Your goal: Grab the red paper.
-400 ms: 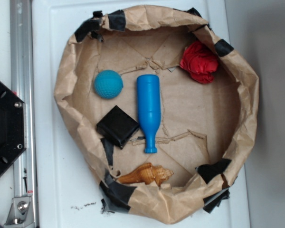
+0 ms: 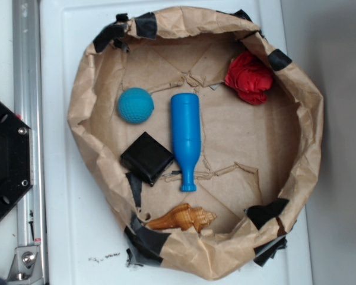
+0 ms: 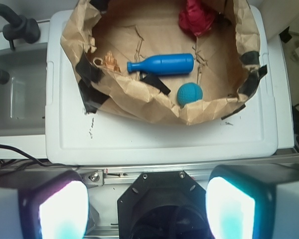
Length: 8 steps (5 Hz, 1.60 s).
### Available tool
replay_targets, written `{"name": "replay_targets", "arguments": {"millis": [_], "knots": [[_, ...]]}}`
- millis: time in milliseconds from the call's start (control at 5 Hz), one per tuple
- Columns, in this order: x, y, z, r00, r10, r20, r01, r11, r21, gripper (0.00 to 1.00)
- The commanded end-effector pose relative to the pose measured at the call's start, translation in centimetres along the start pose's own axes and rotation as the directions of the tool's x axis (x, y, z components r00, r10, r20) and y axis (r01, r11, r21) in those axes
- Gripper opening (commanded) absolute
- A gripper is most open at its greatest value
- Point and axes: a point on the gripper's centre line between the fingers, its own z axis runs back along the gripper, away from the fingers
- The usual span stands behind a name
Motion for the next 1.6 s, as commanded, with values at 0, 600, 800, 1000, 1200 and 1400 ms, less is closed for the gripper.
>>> {"name": "replay_targets", "arguments": {"millis": [0,600,800,1000,1200,1400], "knots": [[7.5,2.5,-5.6,0.935,0.247,0.253,-0.271,0.960,0.064,1.00],[16.9,5.7,-12.5,0.830,0.428,0.359,-0.396,0.904,-0.162,1.00],[19.5,6.5,-16.0,0.840,0.418,0.347,-0.397,0.908,-0.132,1.00],[20.5,7.8,-18.4,0.837,0.422,0.349,-0.431,0.901,-0.057,1.00],[19.2,9.9,-17.9,0.813,0.444,0.378,-0.479,0.878,-0.001,1.00],[17.4,11.2,-16.9,0.794,0.457,0.401,-0.512,0.858,0.036,1.00]]}}
